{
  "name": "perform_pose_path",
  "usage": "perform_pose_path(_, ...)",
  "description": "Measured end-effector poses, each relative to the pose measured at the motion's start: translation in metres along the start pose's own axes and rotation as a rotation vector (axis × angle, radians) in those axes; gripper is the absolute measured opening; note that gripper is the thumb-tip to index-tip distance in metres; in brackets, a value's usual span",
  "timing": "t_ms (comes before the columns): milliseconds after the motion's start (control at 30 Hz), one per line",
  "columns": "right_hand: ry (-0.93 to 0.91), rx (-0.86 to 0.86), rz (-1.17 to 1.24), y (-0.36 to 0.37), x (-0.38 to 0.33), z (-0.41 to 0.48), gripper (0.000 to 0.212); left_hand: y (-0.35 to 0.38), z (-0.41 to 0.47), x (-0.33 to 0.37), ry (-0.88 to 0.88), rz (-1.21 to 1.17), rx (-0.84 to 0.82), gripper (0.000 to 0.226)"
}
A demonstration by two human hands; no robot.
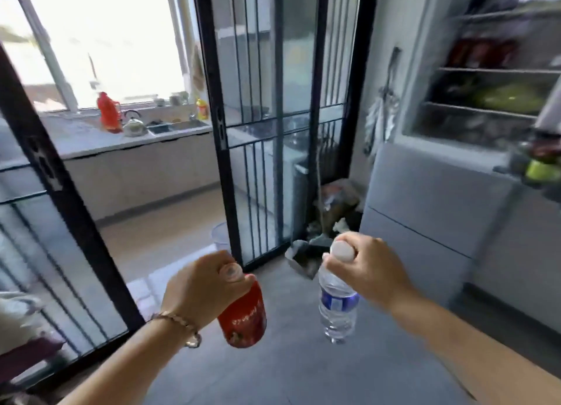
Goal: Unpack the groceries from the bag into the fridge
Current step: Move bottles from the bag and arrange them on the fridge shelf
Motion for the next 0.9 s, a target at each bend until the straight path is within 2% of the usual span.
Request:
perform_pose_path(100, 0.081, 0.059, -0.053, -0.029, 0.058, 0.037, 0.021, 0.044, 0.051, 0.053, 0.07, -0.103, -0.037, 0.032)
perform_pose_path(500, 0.348, 0.383, -0.14, -0.137, 0.264, 0.234, 0.015, 0.206, 0.294, 0.28, 0.423, -0.189, -0.185, 0.033)
perform_pose_path(667, 0.322, 0.507, -0.222, -0.184, 0.299, 0.323, 0.021, 0.24, 0.39, 0.367, 0.57, -0.13, -0.148, 0.034)
perform_pose_path(767, 0.27, 0.64, -0.191, -0.214, 0.315, 0.379, 0.013, 0.262, 0.451, 0.417, 0.588, -0.185, -0.135, 0.035)
perform_pose_path(900, 0.258, 0.834, -0.095, -0.245, 0.349, 0.44, 0.024, 0.291, 0.52, 0.471, 0.577, -0.317, -0.096, 0.034)
Point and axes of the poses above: each hand's wrist, its own z-axis towards the middle knuckle, its own y-axis out of the palm, x = y × z, the point moved 2 cm from there along z, towards the middle knuckle, and after that the axes turned 6 degrees about x, right-handed, at the moved point
